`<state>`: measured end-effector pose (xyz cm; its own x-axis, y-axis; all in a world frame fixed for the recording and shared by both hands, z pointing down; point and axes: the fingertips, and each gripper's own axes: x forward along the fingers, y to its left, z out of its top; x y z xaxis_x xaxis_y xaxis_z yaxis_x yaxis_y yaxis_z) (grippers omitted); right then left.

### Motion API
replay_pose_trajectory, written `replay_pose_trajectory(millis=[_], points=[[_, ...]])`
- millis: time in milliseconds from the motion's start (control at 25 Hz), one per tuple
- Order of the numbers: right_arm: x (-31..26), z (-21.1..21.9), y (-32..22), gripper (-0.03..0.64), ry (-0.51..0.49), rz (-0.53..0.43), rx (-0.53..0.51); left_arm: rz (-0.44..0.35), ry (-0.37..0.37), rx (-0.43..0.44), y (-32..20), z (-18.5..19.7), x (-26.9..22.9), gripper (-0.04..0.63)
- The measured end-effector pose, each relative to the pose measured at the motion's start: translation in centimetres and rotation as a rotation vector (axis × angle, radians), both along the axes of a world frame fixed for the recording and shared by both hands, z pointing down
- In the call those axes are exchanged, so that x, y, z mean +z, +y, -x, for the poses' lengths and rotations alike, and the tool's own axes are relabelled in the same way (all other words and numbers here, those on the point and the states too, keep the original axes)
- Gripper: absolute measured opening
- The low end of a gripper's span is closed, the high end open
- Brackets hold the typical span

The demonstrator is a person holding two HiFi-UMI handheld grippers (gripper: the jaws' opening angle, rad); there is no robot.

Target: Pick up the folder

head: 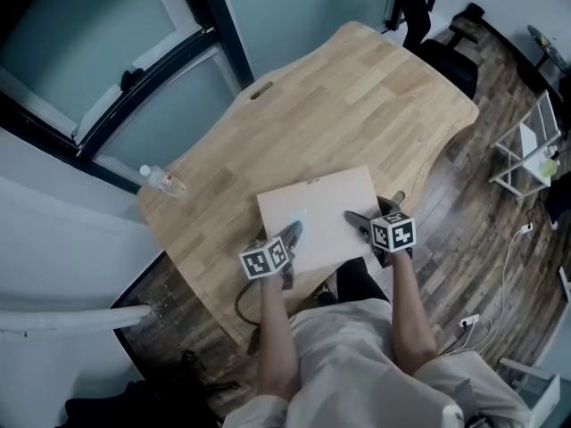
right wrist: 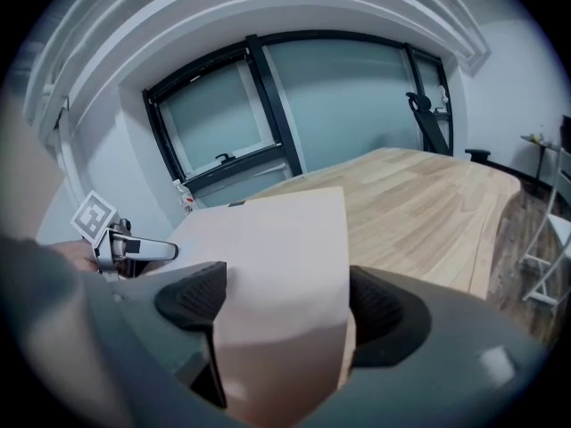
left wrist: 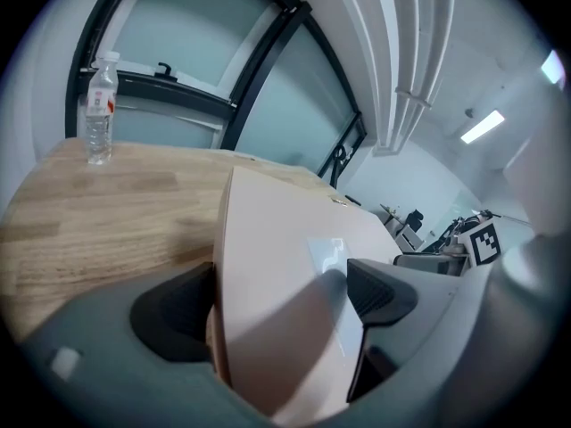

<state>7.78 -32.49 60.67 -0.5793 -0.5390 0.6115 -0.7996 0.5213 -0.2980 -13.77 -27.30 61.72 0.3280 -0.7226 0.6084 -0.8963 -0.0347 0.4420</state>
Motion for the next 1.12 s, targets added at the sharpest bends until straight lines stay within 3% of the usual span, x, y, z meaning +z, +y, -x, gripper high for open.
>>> replay_pose_trajectory(millis=[520,1120], points=[[-10.3,1.2,-2.3,0.43,-0.039,-0.253,-0.019,-0.267,-0.078,-0.03,-2.2,1.4,-10.6,0.459],[-22.7,-0.3,-2.4,0.43,-0.073,-0.584,0.005,-0.553,-0.142,-0.034,-2.8,0.1,-22.8,0.459]])
